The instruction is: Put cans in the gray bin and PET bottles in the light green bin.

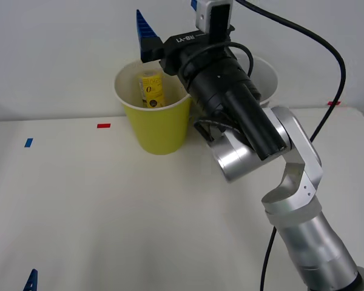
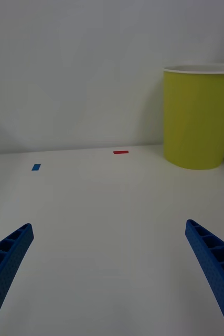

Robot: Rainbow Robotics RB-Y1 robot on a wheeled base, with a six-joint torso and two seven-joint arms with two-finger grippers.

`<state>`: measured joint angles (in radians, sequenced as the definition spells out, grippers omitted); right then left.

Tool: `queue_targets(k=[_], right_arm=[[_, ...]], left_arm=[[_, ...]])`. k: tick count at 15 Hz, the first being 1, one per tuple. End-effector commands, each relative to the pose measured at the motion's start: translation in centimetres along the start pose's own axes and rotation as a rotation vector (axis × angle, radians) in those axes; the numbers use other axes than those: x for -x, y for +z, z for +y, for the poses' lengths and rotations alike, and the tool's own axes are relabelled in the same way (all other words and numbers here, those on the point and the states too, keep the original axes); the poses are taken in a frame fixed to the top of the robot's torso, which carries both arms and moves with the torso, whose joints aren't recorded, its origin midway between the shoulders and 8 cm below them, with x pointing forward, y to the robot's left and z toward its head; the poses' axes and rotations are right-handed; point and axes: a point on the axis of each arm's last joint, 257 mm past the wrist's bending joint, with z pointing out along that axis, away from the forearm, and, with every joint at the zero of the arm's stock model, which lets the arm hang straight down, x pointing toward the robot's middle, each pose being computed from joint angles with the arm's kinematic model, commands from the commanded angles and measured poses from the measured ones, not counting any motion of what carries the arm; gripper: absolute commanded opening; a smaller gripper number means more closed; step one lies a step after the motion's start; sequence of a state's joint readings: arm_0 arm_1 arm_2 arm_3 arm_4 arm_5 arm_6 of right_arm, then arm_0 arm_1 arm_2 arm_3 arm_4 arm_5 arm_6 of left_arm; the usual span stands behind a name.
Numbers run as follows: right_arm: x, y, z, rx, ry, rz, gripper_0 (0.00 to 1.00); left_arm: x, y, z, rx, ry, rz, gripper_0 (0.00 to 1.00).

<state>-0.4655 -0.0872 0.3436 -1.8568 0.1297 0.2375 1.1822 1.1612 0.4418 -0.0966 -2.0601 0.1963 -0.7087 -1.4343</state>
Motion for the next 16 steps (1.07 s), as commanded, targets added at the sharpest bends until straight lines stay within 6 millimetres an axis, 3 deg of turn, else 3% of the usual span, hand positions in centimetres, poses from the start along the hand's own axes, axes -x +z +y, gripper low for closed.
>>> queue_targets(k=[1,6,10,16], right_arm=[[0.3,-3.4,-1.5,-0.020,-0.012,-0.003,1.00],[0.7,-10.0,-4.2,-0.060,-0.044,0.018,1.00],[-0.5,-16.0,-6.6,-0.128,-0.100,0.061,1.00],[-2.3,-22.3,-8.9,-0.148,-0.160,0.077,1.00]], left_arm=[[0.0,0.0,0.0,0.000,0.000,0.000,1.00],[0.0,0.0,0.0,0.000,0.000,0.000,1.00],[0.0,0.0,0.0,0.000,0.000,0.000,1.00],[0.0,0.0,0.0,0.000,0.000,0.000,1.00]])
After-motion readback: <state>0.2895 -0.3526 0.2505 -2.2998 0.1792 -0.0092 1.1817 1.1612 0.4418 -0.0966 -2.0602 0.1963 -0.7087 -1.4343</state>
